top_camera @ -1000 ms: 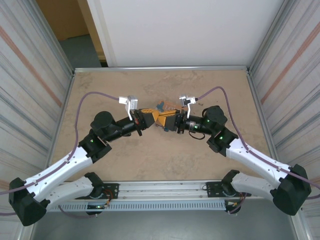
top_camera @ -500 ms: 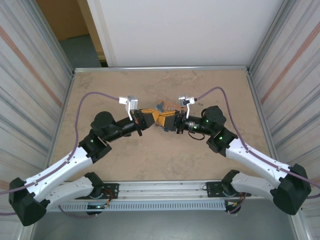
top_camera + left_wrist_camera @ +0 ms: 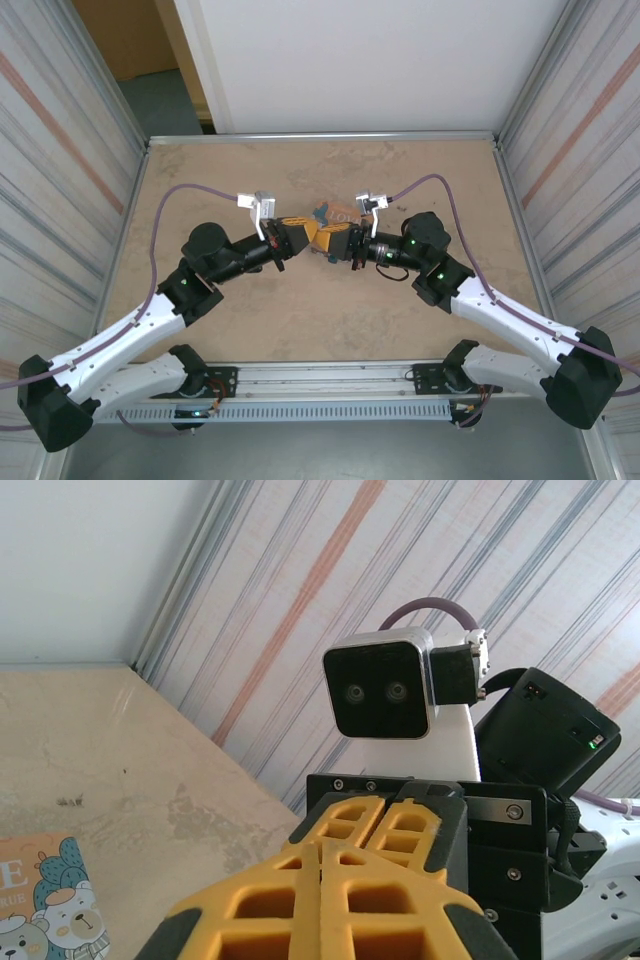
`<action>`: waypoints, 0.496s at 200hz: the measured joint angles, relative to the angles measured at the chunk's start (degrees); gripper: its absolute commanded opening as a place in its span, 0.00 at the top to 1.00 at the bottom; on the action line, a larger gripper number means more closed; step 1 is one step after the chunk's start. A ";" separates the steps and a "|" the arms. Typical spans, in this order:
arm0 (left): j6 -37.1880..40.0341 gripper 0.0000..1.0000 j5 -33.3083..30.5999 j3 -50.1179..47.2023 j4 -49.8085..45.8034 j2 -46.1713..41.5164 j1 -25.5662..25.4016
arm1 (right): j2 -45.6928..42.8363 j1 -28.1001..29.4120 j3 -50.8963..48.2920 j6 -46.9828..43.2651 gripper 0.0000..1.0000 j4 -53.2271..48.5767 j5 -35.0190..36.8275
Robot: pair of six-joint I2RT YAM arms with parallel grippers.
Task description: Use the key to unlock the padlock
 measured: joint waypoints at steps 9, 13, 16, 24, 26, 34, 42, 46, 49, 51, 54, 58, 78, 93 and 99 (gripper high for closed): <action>0.00 1.00 -0.11 -0.02 -0.02 0.00 0.00 | 0.00 0.00 0.00 -0.11 1.00 -0.09 0.11; 0.00 1.00 -0.11 -0.02 -0.02 0.00 0.00 | 0.00 0.00 0.00 -0.07 1.00 -0.17 0.13; 0.00 1.00 -0.13 -0.02 -0.02 0.00 0.00 | 0.00 0.00 0.00 -0.04 1.00 -0.17 0.13; 0.00 1.00 -0.15 -0.04 -0.04 0.00 0.00 | -0.07 0.00 0.00 -0.07 1.00 -0.35 0.24; 0.00 1.00 -0.15 -0.04 -0.07 0.00 0.00 | -0.11 0.00 0.00 -0.07 1.00 -0.48 0.31; 0.00 0.98 -0.15 -0.13 -0.07 -0.02 0.00 | -0.31 0.00 0.00 -0.17 1.00 -0.92 0.52; 0.00 0.95 -0.15 -0.22 -0.17 -0.04 0.00 | -0.52 0.00 0.00 -0.28 1.00 -1.40 0.74; 0.00 0.92 -0.13 -0.26 -0.22 -0.09 0.00 | -0.68 0.00 0.00 -0.48 1.00 -1.75 0.87; 0.00 0.90 -0.13 -0.26 -0.26 -0.09 0.00 | -0.76 0.00 0.00 -0.48 1.00 -1.95 0.96; 0.02 0.89 -0.11 -0.28 -0.31 -0.11 0.00 | -0.81 0.00 0.00 -0.50 1.00 -2.10 0.98; 0.00 0.87 -0.13 -0.28 -0.35 -0.13 0.00 | -0.94 0.00 0.00 -0.61 1.00 -2.40 1.05; 0.02 0.84 -0.13 -0.35 -0.42 -0.15 0.00 | -1.11 0.00 0.00 -0.70 1.00 -2.73 1.11; 0.33 0.69 -0.70 -0.61 -0.66 -0.76 0.00 | -1.97 -0.24 0.00 -1.92 1.00 -5.75 2.03; 0.85 0.57 -1.20 -0.63 -1.27 -1.88 0.00 | -2.14 -0.66 0.02 -3.78 1.00 -9.07 2.82; 0.98 0.53 -1.57 -0.63 -1.62 -2.43 0.00 | -2.19 -0.85 0.11 -4.81 1.00 -10.93 3.15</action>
